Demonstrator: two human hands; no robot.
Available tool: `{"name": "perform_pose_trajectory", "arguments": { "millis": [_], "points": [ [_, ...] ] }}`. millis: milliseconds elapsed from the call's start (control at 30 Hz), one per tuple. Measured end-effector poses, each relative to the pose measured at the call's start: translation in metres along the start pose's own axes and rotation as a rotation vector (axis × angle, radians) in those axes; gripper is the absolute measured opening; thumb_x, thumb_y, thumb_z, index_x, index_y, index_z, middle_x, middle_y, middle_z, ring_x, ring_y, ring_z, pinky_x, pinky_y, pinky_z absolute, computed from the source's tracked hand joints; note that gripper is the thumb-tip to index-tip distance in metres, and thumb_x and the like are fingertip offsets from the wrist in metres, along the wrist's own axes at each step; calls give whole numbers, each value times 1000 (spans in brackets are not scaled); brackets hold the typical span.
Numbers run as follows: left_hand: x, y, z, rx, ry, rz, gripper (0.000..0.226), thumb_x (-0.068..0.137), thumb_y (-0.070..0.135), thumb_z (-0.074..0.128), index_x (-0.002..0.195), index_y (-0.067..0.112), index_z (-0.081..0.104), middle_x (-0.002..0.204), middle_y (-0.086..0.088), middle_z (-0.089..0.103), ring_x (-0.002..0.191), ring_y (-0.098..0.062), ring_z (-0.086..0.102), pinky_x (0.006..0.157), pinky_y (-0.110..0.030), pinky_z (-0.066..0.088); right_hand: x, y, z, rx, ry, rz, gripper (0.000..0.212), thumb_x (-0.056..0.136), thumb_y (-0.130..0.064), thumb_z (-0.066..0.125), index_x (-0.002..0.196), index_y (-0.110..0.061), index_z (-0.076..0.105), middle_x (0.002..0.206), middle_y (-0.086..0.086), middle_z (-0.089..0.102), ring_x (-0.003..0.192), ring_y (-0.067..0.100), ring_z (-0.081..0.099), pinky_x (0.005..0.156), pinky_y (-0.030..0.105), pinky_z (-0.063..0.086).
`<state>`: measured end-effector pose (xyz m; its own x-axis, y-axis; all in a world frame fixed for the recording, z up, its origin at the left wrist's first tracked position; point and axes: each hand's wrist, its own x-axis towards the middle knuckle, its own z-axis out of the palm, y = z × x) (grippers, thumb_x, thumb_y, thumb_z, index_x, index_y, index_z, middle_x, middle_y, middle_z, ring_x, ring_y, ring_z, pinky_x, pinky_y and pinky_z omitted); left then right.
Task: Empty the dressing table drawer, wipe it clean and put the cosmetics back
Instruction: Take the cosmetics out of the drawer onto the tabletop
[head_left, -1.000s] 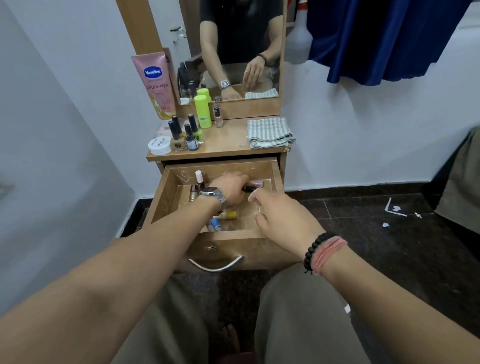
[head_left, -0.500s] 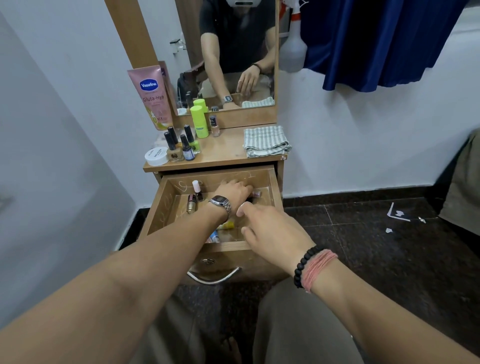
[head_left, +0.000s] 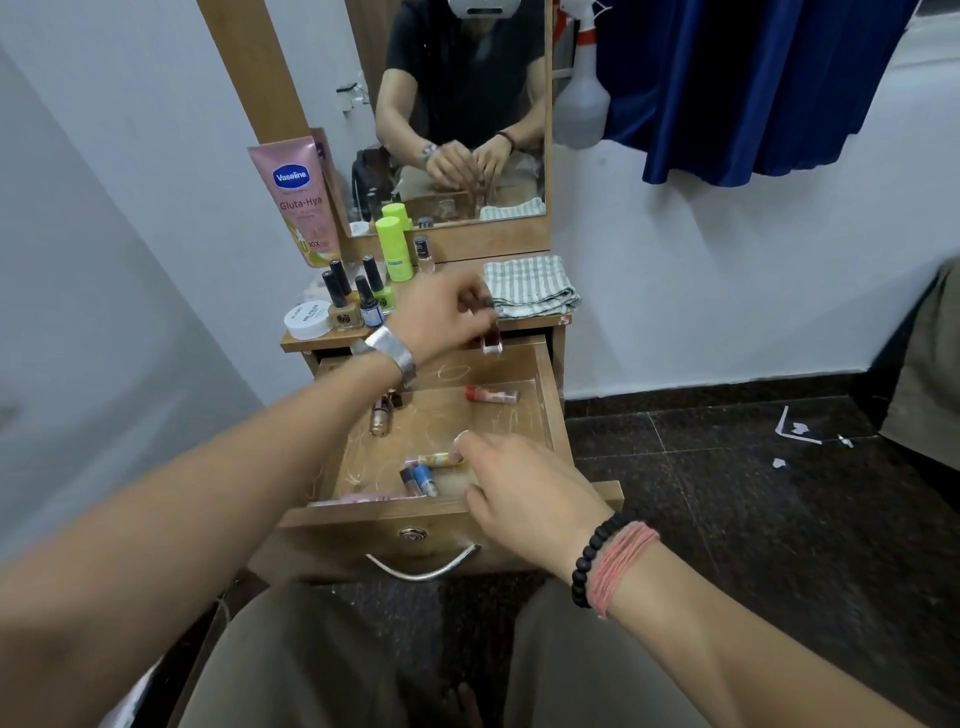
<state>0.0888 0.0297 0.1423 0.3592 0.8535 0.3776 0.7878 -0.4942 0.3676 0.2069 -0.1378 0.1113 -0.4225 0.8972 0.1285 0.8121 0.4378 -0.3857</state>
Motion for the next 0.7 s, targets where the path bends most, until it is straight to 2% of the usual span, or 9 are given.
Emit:
{"name": "perform_pose_trajectory", "arguments": {
  "millis": [67, 200, 300, 433, 633, 700],
  "points": [
    [21, 0, -21, -27, 59, -32, 15, 83, 27, 70, 91, 16, 64, 89, 5, 63, 80, -9, 59, 65, -14, 44, 0, -3, 1, 1, -2, -8, 28, 96, -17, 43, 124, -18, 49, 114, 4, 61, 101, 24, 56, 77, 34, 44],
    [68, -14, -40, 119, 132, -77, 24, 78, 37, 73, 94, 19, 71, 105, -3, 55, 102, -21, 49, 87, -33, 42, -2, -4, 1, 15, -2, -11, 29, 97, -19, 43, 125, -19, 48, 119, 2, 59, 106, 23, 55, 85, 35, 44],
    [97, -29, -40, 221, 96, -129, 27, 76, 44, 72, 96, 25, 71, 113, -8, 55, 114, -31, 43, 93, -39, 39, -3, -2, 0, 21, 8, -5, 27, 97, -20, 44, 124, -20, 47, 117, 1, 58, 106, 22, 54, 87, 35, 45],
    [119, -39, -33, 332, 45, -203, 26, 78, 45, 71, 98, 29, 72, 122, -6, 53, 121, -31, 37, 95, -42, 32, -1, -1, 0, 28, 12, 4, 28, 97, -22, 46, 126, -20, 46, 119, 0, 57, 108, 21, 53, 88, 34, 43],
    [136, -52, -19, 380, -46, -301, 22, 78, 42, 72, 98, 32, 73, 135, -7, 48, 134, -36, 25, 107, -56, 22, 1, 0, 1, 17, 5, 8, 30, 98, -23, 46, 127, -19, 46, 122, 1, 56, 112, 22, 52, 92, 36, 44],
    [139, -54, -16, 377, -42, -300, 22, 78, 41, 71, 98, 31, 74, 137, -7, 47, 134, -35, 25, 107, -53, 22, 1, 1, 0, 12, 12, 11, 29, 97, -23, 46, 126, -19, 47, 123, 1, 56, 113, 22, 52, 93, 36, 43]
  ]
}}
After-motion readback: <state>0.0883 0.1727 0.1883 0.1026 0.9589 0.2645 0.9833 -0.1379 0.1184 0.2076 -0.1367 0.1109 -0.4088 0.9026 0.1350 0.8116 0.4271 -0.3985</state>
